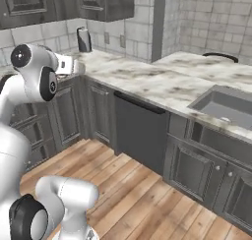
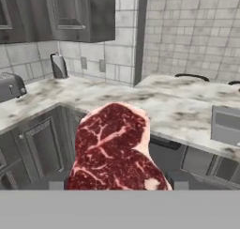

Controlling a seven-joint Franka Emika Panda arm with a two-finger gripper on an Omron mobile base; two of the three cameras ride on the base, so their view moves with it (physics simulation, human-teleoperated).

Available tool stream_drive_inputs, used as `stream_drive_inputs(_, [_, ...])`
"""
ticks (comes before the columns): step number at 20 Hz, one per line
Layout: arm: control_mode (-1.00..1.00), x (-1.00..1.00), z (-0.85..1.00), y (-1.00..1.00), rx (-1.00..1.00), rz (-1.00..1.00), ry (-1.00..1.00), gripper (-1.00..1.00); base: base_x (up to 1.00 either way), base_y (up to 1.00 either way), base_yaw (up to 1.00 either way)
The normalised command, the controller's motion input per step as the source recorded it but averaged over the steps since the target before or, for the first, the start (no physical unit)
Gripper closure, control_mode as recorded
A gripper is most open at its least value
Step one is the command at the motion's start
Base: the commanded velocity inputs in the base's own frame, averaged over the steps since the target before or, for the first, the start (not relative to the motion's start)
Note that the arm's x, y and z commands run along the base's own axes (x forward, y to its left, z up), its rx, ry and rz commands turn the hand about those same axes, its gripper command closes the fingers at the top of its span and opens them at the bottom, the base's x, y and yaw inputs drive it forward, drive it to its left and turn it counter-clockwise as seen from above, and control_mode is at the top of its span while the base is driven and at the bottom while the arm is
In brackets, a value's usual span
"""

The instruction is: Take the cheese, steak, and corn from the fridge and place them on the plate on the dining counter to create an appetizer plate.

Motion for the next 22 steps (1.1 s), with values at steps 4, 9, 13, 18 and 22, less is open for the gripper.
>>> stream_drive_inputs(4, [1.00,0.00,0.00,0.00,0.00,0.00,0.00,1.00,-0.36,-0.99,-0.33])
stream_drive_inputs(9, [1.00,0.00,0.00,0.00,0.00,0.00,0.00,1.00,-0.22,-1.00,-0.27])
stream_drive_inputs(13, [1.00,0.00,0.00,0.00,0.00,0.00,0.00,1.00,-0.12,-1.00,-0.28])
stream_drive_inputs(18, [1.00,0.00,0.00,0.00,0.00,0.00,0.00,1.00,0.00,-1.00,-0.35])
stream_drive_inputs(22, [1.00,0.00,0.00,0.00,0.00,0.00,0.00,1.00,0.00,-1.00,-0.45])
